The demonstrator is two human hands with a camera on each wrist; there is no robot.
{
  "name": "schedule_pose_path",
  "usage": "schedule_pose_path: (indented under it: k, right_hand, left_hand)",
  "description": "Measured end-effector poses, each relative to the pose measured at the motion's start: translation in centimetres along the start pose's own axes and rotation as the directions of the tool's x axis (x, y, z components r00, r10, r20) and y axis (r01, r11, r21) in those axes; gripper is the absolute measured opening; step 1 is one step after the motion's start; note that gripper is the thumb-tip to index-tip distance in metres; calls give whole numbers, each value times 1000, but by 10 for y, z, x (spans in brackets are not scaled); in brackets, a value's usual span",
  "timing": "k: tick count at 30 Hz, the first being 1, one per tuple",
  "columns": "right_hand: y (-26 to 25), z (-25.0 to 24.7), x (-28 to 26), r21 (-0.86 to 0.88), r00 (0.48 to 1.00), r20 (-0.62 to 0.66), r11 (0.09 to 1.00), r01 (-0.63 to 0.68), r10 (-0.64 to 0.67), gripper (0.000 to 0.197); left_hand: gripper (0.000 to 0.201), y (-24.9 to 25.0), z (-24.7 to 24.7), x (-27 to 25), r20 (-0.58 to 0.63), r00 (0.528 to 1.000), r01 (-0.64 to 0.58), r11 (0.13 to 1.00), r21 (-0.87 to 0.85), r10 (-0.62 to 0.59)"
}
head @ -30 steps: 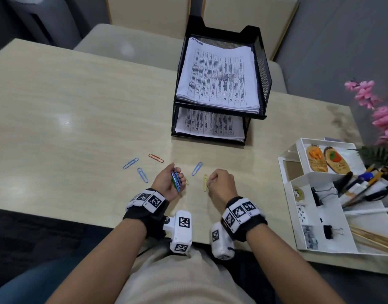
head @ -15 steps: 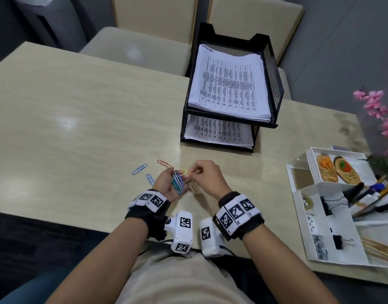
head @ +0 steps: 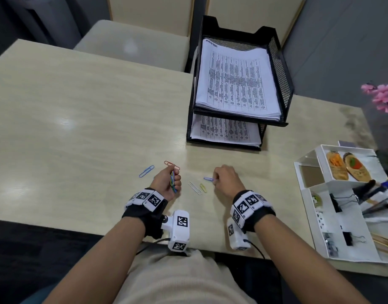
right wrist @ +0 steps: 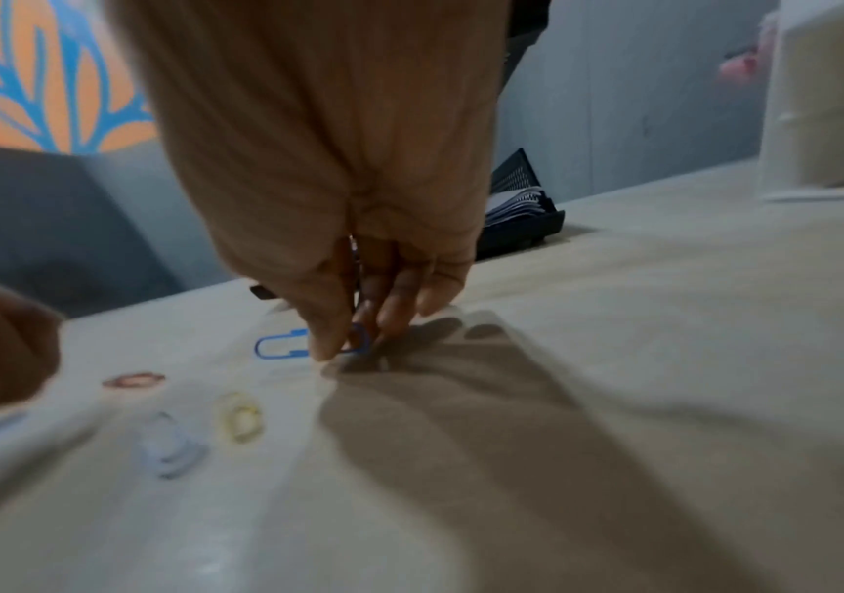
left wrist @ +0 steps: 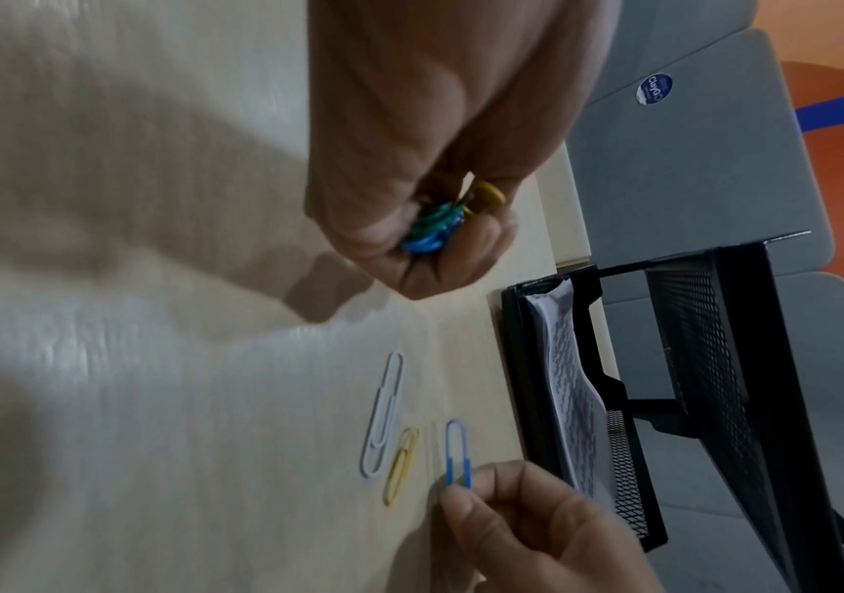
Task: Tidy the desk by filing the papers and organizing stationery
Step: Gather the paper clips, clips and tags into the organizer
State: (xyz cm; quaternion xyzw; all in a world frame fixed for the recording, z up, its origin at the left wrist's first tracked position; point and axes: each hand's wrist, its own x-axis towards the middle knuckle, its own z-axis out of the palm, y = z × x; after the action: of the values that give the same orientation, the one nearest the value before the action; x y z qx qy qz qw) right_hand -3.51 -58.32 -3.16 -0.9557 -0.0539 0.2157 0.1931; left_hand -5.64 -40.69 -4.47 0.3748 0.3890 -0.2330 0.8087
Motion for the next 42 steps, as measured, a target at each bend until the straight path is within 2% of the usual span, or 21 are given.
schedule_pose_path:
  k: [2,4,7,10,12,16,18,21,23,25,27,31,33,36,39,42]
  right_hand:
    - [-8,6,-4,162,997,4,984,-72,73,14]
    - [-15,15,-10,225,993,10,968,-113,114,9]
    - [-21,26,-18,131,990,-22,982,-136,140,14]
    - [-25,30,-23,-16,994,-54,995,-100,99,15]
    - [-30,30,-24,-8,993,-49,994,-112,111,12]
    - [-44,22,-15,249,984,-63,957,-149,170,8]
    - [-58,16,-10,351,990,-73,932,-91,125,9]
    - [-80,10,-7,406,997,-62,914,-16,45,8]
    - [-86,7,-8,441,996,-87,897,11,31,10]
    - [-83,6,-7,439,989,-143,898,26,41,5]
    - [-72,8,-7,422,982,-172,906,-2,83,6]
    - [-50,26,-16,281,986,-68,951,-127,151,8]
    - [-49,33,-21,196,992,-30,974,-112,120,5]
    - [-59,34,-21,125,995,-25,988,-88,92,18]
    - [-73,29,-9,209,996,-7,974,-86,90,20]
    - [-92,29,14,326,993,-73,943,-67,95,18]
  left_hand:
    - [38,1,-1,2,-14,1000,-10,1000,-17,10]
    - [38,1,-3,4,-30,999,-21,999,-26,20]
    - [38,2,-4,3,-7,1000,-25,999,-33,24]
    - [37,4,-8,6,16,1000,-20,998,-54,21]
    - [35,5,-10,5,23,1000,-16,998,-65,17]
    - [32,6,-10,7,72,997,-7,998,-64,12]
    - [32,6,-11,8,98,995,2,997,-79,6]
    - [37,6,-12,9,152,988,25,992,-121,-6]
    - [43,8,-12,9,144,990,19,991,-133,1]
    - [45,12,-11,7,123,992,8,994,-112,6]
    - [42,17,-11,7,87,996,-7,998,-59,12]
    - [37,34,-20,8,83,996,-9,1000,-26,12]
    - [38,43,-26,9,87,996,-24,999,-42,28]
    - [39,53,-34,8,78,995,-54,996,-78,60]
    - [39,58,-39,5,58,995,-72,992,-104,78]
    - [36,62,-43,2,26,994,-107,989,-104,110]
